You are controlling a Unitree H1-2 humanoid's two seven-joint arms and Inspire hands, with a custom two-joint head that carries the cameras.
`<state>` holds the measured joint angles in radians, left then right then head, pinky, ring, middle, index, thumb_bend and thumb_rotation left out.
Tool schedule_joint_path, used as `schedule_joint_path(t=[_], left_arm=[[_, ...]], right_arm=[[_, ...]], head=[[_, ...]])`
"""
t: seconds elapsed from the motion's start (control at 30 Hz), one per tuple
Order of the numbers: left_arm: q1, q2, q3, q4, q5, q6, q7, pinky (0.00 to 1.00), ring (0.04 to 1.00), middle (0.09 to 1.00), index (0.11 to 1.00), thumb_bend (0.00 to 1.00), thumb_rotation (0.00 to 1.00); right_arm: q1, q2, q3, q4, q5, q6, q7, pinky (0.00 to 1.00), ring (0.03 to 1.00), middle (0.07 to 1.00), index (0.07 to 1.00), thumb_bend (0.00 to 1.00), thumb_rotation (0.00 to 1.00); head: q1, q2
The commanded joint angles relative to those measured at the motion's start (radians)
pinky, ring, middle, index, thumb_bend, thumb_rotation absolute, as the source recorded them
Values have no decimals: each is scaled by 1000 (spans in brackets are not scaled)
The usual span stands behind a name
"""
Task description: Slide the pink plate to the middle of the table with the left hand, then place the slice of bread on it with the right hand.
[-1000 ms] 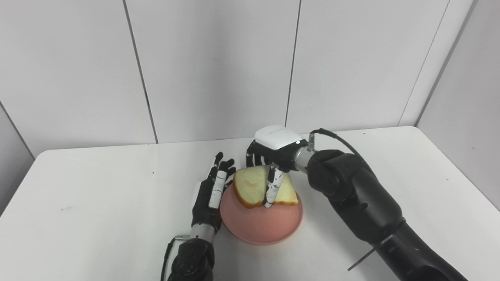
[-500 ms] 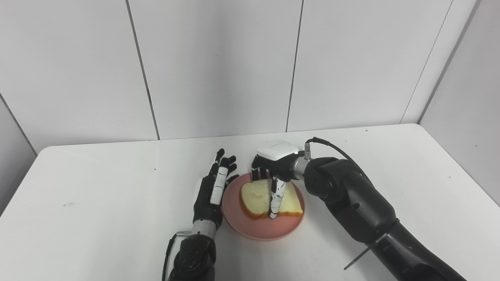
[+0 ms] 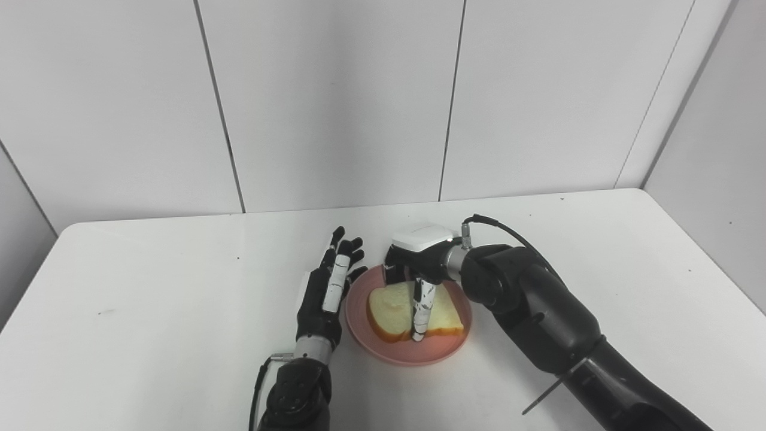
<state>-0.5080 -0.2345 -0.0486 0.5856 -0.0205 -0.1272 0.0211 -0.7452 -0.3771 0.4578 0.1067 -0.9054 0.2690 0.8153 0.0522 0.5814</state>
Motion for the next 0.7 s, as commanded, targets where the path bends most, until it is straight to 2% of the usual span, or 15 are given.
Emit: schedule_joint_path(t=[0.0, 0.07, 0.1, 0.2, 0.4, 0.53, 0.67], left_arm=[[1, -7, 1, 11, 0, 36, 9, 801, 890, 887, 948, 878, 873], [1, -6, 1, 11, 0, 35, 7, 802, 889, 887, 951, 876, 877], [1, -6, 1, 12, -1, 35, 7, 802, 889, 887, 951, 876, 877], [2, -6, 3, 11, -7, 35, 1, 801, 889, 888, 950, 878, 872], [1, -9, 5, 17, -11, 32, -1, 778, 887, 885, 951, 862, 856], [-1, -9, 5, 24, -12, 31, -4, 786, 892, 887, 953, 875, 854], [-3, -8, 4, 29, -9, 29, -3, 789, 888, 888, 953, 880, 860]], right_arm=[[-37, 3, -4, -26, 6, 35, 16, 508, 590, 658, 566, 793, 219], [-35, 5, -6, -32, 11, 45, 16, 490, 581, 655, 655, 980, 273], [-34, 5, -7, -34, 16, 46, 17, 490, 582, 655, 657, 984, 274], [-34, 0, -1, -40, 17, 45, 21, 592, 715, 777, 683, 1000, 335], [-34, -9, -10, -61, 21, 61, 39, 661, 802, 842, 703, 1000, 374], [-39, -16, -22, -87, 34, 72, 57, 678, 830, 861, 703, 1000, 389], [-49, -21, -24, -114, 38, 94, 82, 616, 797, 832, 712, 1000, 391]], head=[[-1, 1], [-1, 1], [-2, 0], [-4, -1], [-6, 1], [-7, 0], [-8, -2]])
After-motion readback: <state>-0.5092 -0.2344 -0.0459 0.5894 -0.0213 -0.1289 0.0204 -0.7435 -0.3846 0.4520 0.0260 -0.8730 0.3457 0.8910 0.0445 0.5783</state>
